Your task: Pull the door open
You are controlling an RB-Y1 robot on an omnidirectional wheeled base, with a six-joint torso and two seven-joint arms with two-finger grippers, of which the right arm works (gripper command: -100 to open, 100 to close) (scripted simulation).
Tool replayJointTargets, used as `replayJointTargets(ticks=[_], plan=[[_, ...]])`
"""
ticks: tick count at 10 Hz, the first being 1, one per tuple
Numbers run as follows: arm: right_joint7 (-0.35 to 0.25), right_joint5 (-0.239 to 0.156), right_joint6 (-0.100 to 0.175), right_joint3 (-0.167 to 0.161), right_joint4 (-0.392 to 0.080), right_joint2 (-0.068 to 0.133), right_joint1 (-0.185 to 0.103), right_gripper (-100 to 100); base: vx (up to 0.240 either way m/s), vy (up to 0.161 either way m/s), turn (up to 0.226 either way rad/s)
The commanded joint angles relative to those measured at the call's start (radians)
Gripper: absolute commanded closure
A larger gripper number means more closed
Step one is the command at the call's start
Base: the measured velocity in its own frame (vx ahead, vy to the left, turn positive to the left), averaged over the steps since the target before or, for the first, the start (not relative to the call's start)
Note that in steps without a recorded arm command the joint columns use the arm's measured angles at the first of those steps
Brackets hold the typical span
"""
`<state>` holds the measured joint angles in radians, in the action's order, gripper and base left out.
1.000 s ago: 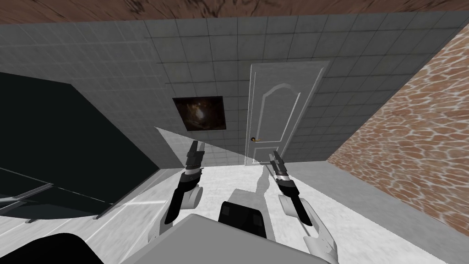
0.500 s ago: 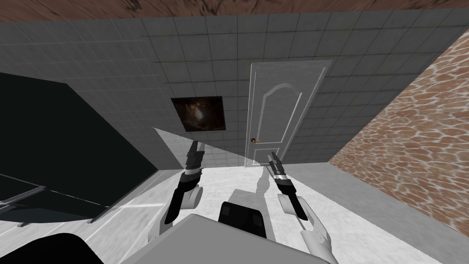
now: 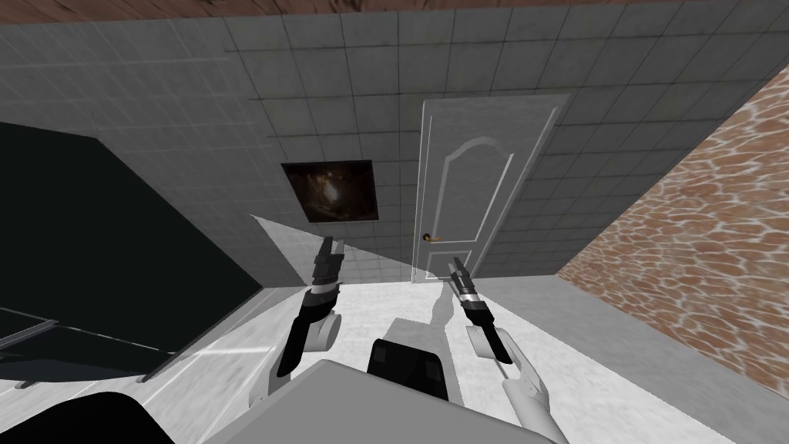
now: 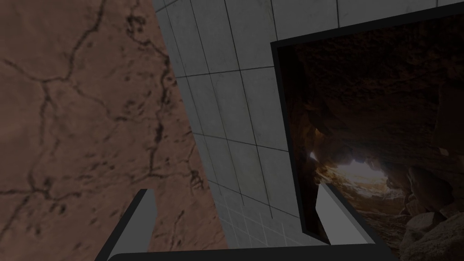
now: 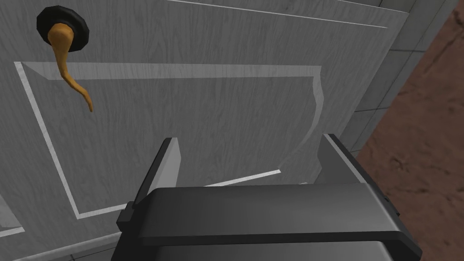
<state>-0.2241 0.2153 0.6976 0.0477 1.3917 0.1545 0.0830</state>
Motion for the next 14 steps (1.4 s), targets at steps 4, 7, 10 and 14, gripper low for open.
replayJointTargets(ticks=[4,7,10,14], plan=[[-0.021,0.014,0.015,0.006,-0.131,0.016,-0.059,-100,0.070,-0.005,0.004],[-0.038,0.025,0.025,0.010,-0.230,0.028,-0.105,-100,0.099,-0.015,0.006],[-0.049,0.033,0.032,0.012,-0.310,0.036,-0.135,-100,0.072,-0.009,0.004],[-0.065,0.044,0.041,0.016,-0.409,0.048,-0.178,-100,0.074,-0.001,0.004]])
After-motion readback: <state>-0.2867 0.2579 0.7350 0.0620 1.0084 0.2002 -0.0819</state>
